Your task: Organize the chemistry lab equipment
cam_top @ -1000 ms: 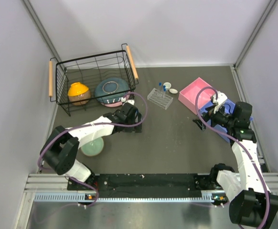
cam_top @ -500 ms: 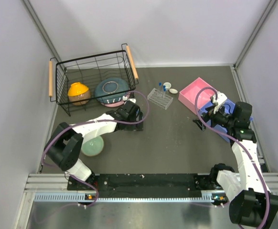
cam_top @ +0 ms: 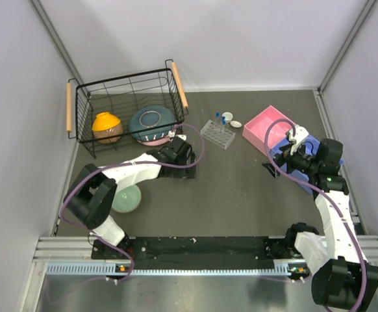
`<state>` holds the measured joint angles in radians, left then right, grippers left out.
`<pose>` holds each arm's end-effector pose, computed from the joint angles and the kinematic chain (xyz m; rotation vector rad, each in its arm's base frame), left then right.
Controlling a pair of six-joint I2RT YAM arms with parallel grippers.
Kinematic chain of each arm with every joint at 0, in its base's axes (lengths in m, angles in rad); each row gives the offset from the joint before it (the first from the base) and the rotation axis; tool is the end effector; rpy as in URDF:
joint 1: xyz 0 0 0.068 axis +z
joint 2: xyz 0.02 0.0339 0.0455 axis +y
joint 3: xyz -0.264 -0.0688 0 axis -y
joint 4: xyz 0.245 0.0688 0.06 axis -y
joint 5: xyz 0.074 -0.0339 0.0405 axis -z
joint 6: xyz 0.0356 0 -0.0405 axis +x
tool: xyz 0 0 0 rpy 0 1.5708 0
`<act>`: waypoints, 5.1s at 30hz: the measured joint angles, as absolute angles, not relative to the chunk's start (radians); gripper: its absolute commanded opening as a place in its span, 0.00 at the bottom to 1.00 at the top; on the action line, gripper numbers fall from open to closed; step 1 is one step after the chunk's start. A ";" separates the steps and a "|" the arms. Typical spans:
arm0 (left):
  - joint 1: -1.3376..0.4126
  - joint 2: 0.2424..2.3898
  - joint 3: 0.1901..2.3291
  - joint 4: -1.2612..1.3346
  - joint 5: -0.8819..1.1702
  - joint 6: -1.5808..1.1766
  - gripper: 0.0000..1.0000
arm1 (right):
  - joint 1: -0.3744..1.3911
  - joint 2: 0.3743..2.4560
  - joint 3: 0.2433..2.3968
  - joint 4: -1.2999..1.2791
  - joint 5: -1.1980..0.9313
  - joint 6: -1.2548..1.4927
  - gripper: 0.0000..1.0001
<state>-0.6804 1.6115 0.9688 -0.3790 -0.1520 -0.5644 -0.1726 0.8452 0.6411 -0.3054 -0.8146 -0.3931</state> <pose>0.2520 -0.1970 0.1853 0.0949 2.5956 -0.2657 0.1845 -0.0059 0.2721 -0.6803 1.8174 0.4713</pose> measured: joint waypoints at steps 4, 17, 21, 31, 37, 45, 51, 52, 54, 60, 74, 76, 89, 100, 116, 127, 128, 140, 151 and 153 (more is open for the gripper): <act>-0.679 1.613 0.969 -0.380 -0.149 -0.563 0.95 | -0.173 0.845 0.641 -0.305 -0.815 -0.393 0.99; -0.671 1.672 1.043 -0.394 -0.145 -0.550 0.92 | -0.173 0.845 0.641 -0.306 -0.814 -0.394 0.99; -0.668 1.714 1.090 -0.402 -0.147 -0.546 0.82 | -0.173 0.846 0.641 -0.306 -0.814 -0.395 0.99; -0.655 1.858 1.232 -0.452 -0.175 -0.514 0.53 | -0.173 0.846 0.641 -0.306 -0.814 -0.401 0.99; -0.652 1.909 1.274 -0.483 -0.195 -0.495 0.43 | -0.173 0.847 0.641 -0.306 -0.814 -0.402 0.99; -0.651 1.931 1.302 -0.495 -0.198 -0.481 0.34 | -0.173 0.847 0.641 -0.307 -0.814 -0.402 0.99; -0.650 1.936 1.308 -0.494 -0.191 -0.472 0.18 | -0.173 0.847 0.641 -0.306 -0.814 -0.405 0.99; -0.650 1.936 1.308 -0.494 -0.189 -0.470 0.18 | -0.173 0.847 0.641 -0.307 -0.814 -0.406 0.99; -0.650 1.936 1.308 -0.493 -0.187 -0.468 0.17 | -0.173 0.848 0.641 -0.306 -0.814 -0.409 0.99; -0.648 1.890 1.234 -0.426 -0.158 -0.458 0.15 | -0.173 0.848 0.641 -0.307 -0.814 -0.410 0.99; -0.698 1.544 0.885 -0.247 0.074 -0.384 0.14 | -0.173 0.856 0.641 -0.307 -0.818 -0.417 0.99; -0.721 1.502 0.862 -0.221 0.096 -0.381 0.14 | -0.173 0.860 0.640 -0.307 -0.819 -0.419 0.99; -0.848 1.347 0.757 -0.106 0.181 -0.410 0.13 | -0.173 0.870 0.628 -0.323 -0.871 -0.434 0.99; -0.885 1.293 0.714 -0.064 0.202 -0.437 0.13 | -0.173 0.878 0.608 -0.335 -0.929 -0.443 0.99; -0.899 1.216 0.670 -0.053 0.228 -0.443 0.13 | -0.173 0.920 0.663 -0.464 -1.008 -0.473 0.99; -0.908 1.205 0.660 -0.033 0.287 -0.442 0.13 | 0.004 1.025 0.865 -0.803 -0.991 -0.664 0.99; -0.908 1.202 0.660 -0.032 0.292 -0.442 0.13 | 0.031 1.031 0.880 -0.824 -0.987 -0.671 0.99; -0.912 1.147 0.635 -0.019 0.303 -0.442 0.13 | 0.203 1.131 1.003 -0.908 -1.019 -0.648 0.99; -0.912 1.121 0.627 -0.019 0.310 -0.442 0.13 | 0.203 1.143 1.010 -0.913 -1.060 -0.616 0.99; -0.913 1.121 0.627 -0.019 0.311 -0.442 0.13 | 0.203 1.143 1.010 -0.913 -1.061 -0.613 0.99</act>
<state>-0.9127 1.1210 0.6270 -0.0193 0.3115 -0.4423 0.2031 1.1435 1.0103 -0.9134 -1.0611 -0.6132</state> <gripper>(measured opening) 0.197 0.987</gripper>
